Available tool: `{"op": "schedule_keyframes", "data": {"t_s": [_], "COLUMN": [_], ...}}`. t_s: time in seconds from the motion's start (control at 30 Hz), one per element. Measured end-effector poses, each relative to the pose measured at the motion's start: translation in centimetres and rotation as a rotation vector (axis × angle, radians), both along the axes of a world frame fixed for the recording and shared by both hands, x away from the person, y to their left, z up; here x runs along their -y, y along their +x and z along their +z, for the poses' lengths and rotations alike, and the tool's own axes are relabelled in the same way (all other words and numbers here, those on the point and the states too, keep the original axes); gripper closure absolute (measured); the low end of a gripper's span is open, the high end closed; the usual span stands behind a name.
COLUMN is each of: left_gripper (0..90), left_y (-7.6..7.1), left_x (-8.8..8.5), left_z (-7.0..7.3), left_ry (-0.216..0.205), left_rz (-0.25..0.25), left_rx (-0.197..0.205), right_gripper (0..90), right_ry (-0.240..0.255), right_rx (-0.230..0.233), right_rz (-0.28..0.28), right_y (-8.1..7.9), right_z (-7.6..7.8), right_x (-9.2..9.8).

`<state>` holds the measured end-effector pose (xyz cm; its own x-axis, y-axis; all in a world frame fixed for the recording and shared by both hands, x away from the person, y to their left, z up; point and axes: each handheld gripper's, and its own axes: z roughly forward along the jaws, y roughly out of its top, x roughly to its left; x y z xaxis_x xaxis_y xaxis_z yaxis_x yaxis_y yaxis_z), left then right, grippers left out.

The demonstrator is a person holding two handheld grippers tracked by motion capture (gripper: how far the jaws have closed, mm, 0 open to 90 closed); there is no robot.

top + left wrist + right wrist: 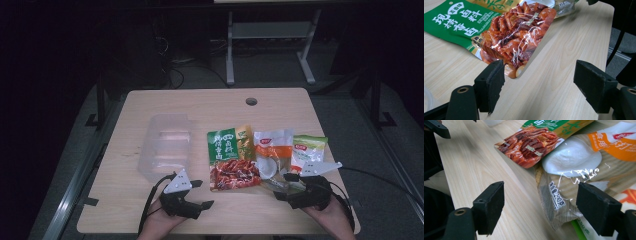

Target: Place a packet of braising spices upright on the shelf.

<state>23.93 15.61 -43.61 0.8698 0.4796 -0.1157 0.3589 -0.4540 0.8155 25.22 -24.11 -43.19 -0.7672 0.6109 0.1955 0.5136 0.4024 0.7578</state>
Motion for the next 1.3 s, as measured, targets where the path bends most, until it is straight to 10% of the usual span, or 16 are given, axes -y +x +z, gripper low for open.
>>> {"op": "schedule_keyframes", "data": {"t_s": [0.6, 1.3], "left_gripper": [24.7, 24.7], "left_y": [0.2, 0.5], "left_x": [-0.2, 0.1], "left_z": [0.1, 0.2], "left_ry": [-0.003, 0.01], "left_rz": [0.012, 0.006], "left_rx": [0.014, 0.032], "right_gripper": [18.3, 17.9], "right_ry": [-0.012, -0.093], "right_rx": [0.009, -0.093], "right_rz": [0.034, 0.082], "right_y": [2.3, 10.8], "right_z": [1.6, 3.7], "right_x": [-1.5, -6.2]}}
